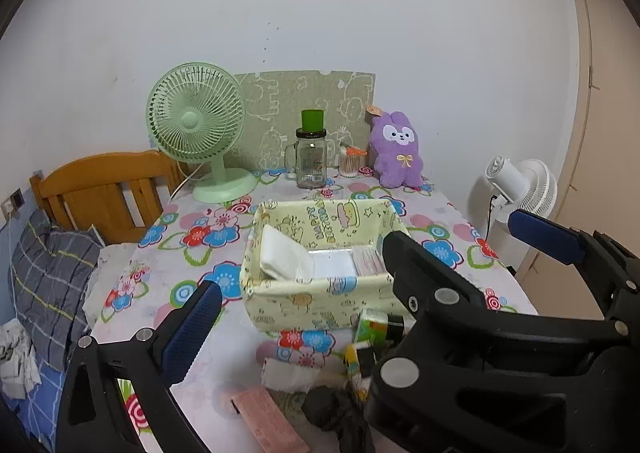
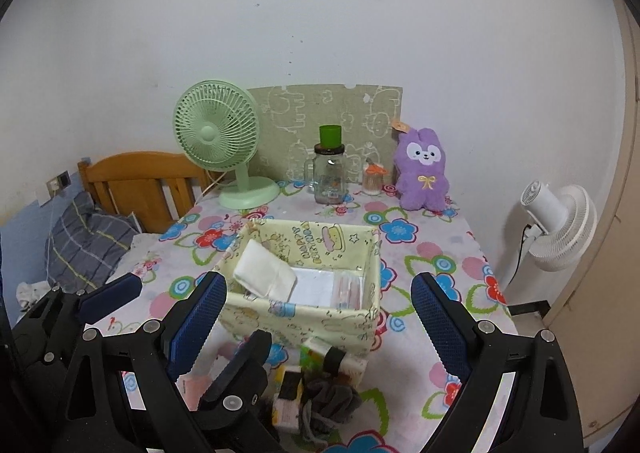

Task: Organize soft objects
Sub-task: 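Pull both open tools back from the basket toward the remaining items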

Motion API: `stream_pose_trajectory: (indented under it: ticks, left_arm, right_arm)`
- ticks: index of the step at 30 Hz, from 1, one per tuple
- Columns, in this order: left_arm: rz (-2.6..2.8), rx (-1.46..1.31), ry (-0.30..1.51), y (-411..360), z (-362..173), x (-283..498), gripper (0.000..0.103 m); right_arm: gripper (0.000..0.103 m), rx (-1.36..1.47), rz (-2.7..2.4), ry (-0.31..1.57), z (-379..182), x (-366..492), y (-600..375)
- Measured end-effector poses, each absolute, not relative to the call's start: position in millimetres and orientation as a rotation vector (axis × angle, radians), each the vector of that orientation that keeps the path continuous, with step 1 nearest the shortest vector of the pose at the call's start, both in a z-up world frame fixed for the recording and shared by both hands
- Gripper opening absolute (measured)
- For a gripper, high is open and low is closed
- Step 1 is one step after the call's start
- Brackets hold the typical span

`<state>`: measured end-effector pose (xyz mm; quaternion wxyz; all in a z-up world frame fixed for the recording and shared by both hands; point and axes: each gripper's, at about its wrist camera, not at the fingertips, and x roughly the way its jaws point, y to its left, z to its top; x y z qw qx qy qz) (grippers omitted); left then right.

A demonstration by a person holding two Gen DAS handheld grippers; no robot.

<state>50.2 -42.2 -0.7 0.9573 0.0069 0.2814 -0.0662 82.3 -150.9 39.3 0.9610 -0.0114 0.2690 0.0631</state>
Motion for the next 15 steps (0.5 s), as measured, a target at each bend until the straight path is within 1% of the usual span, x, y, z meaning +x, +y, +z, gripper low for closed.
stream_pose_trajectory:
  ticks: [15]
  left_arm:
    - [-0.133,0.012,0.593,-39.9,-28.3,22.0,0.103]
  right_arm:
    - [0.095,0.002,0.097,0.535,12.7,50.9,-150.1]
